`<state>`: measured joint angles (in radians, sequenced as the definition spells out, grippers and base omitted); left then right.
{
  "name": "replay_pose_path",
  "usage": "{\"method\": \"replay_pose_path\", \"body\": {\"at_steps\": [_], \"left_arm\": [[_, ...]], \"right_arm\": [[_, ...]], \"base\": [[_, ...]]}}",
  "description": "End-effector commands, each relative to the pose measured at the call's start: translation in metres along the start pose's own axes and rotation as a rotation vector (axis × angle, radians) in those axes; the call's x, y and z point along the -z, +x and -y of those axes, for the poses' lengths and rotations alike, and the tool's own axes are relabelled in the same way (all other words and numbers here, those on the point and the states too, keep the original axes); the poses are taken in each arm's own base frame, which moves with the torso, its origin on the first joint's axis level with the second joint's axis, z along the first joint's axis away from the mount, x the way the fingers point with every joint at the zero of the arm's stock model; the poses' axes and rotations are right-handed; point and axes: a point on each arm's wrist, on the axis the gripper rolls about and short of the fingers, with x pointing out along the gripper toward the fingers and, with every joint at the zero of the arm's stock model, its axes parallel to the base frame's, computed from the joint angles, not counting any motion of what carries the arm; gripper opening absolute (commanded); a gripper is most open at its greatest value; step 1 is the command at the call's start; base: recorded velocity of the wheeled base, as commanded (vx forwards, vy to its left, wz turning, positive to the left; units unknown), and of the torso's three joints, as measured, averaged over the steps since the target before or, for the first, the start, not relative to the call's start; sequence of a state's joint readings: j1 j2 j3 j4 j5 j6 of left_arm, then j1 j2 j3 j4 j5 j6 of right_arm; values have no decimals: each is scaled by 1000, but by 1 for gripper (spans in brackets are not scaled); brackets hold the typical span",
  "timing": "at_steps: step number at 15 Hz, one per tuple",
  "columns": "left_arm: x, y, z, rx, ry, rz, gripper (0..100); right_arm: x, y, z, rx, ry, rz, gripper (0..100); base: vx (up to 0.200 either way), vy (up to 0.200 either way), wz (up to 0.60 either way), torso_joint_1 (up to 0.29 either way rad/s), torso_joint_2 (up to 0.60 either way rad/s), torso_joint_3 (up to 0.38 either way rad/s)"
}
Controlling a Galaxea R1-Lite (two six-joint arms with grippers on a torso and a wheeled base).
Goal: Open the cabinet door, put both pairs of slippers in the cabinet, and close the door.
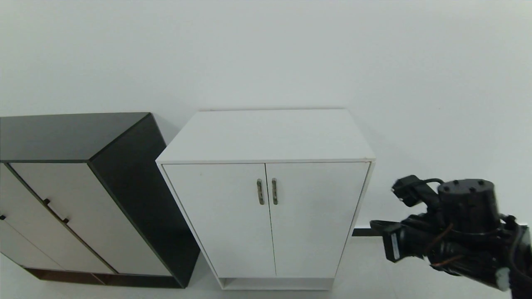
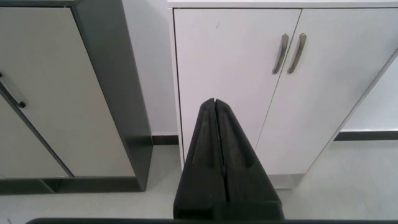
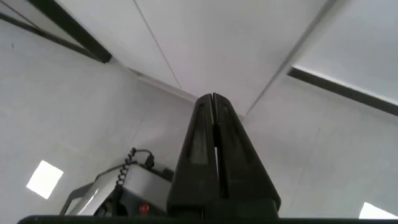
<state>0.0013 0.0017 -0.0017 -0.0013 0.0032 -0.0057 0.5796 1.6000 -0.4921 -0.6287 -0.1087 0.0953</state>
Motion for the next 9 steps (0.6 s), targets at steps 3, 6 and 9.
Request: {"method": "replay_pose_path", "body": {"at_steps": [3, 6, 9], "left_arm": [[0, 0, 0, 1, 0, 0, 0], [0, 0, 0, 0, 0, 0, 0], [0, 0, 0, 0, 0, 0, 0]], "right_arm": [[71, -102, 27, 96, 36, 41, 0], [104, -140, 37, 166, 66, 23, 0], [122, -166, 36, 158, 37, -52, 0]], "base": [[0, 0, 0, 0, 0, 0], [0, 0, 0, 0, 0, 0], [0, 0, 0, 0, 0, 0]]}}
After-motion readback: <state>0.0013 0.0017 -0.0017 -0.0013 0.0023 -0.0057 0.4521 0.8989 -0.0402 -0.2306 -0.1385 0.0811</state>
